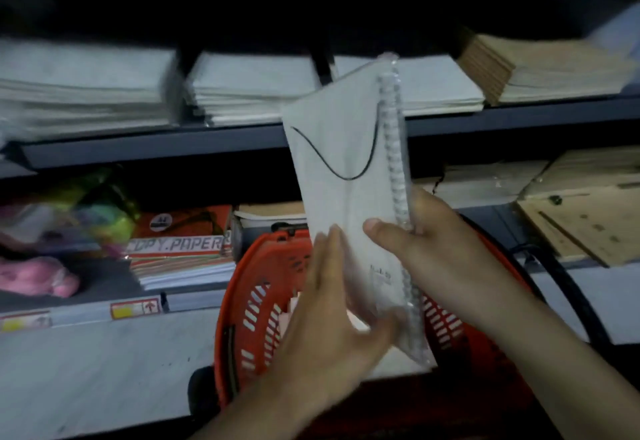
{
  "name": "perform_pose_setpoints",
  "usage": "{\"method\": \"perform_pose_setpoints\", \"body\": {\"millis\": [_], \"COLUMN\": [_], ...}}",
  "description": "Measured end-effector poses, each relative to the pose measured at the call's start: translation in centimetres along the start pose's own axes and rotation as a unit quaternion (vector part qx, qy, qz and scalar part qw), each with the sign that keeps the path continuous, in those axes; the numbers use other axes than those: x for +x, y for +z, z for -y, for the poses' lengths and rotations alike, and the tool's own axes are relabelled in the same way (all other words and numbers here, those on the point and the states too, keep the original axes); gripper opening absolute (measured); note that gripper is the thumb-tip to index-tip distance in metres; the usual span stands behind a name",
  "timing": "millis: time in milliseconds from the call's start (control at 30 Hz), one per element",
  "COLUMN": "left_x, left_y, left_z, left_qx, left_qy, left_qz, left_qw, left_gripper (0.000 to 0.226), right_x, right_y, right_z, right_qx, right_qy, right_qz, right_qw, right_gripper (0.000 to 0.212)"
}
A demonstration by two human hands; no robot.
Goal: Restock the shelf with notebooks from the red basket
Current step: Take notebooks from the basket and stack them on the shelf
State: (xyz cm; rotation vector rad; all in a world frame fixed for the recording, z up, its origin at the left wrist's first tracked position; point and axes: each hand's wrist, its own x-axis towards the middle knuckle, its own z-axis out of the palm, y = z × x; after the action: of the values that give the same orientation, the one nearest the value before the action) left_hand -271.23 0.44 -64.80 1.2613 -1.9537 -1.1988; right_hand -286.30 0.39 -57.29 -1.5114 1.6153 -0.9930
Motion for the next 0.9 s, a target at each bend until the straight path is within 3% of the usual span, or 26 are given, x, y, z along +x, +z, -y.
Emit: {"method": "perform_pose_setpoints", "body": {"millis": [67,167,233,300,433,533,633,733,900], "left_x": [-1.5,-2.1,-1.8,-1.5,-0.6,-0.7,-0.4,0.7,3.6], "left_y": [-0.5,-2.0,-3.9,-6.3,-12.8,-16.8,-20.0,-22.6,-26.1], "left_z": [-2.2,-4.0,-4.9,-5.5,-5.4,-4.8,-4.9,-4.1,-2.2], "left_qx": [-0.011,0.026,-0.057,-0.164,-0.387,-0.440,-0.430,-0.423,-0.519], "left_qy": [0.052,0.106,0.086,0.055,0.047,0.027,0.033,0.022,0.115], "left_qz": [0.008,-0.074,-0.129,-0.120,-0.092,-0.123,-0.153,-0.187,-0.319], "left_qw": [0.999,0.991,0.986,0.978,0.916,0.889,0.889,0.886,0.784], "left_gripper": [0.110,0.093,0.070,0.049,0.039,0.031,0.019,0.011,0.031], "right_x": [-0.5,-1.2,-1.4,-0.9,0.2,0.3,1.1,3.4,9.9], "right_y": [0.8,2.2,3.2,3.7,3.8,4.1,5.3,7.7,10.4], "right_z": [2.7,7.0,9.0,10.0,10.2,9.5,9.2,9.9,13.3], "right_qx": [-0.032,-0.118,-0.171,-0.176,-0.089,-0.030,0.205,0.273,0.294], "right_qy": [-0.020,-0.051,-0.075,-0.083,-0.049,-0.016,0.033,0.015,-0.010], "right_qz": [-0.031,-0.024,0.004,0.019,-0.058,-0.123,-0.039,-0.016,-0.012], "right_qw": [0.999,0.991,0.982,0.981,0.993,0.992,0.977,0.962,0.956], "right_gripper": [0.038,0.057,0.065,0.065,0.058,0.061,0.048,0.035,0.020]}}
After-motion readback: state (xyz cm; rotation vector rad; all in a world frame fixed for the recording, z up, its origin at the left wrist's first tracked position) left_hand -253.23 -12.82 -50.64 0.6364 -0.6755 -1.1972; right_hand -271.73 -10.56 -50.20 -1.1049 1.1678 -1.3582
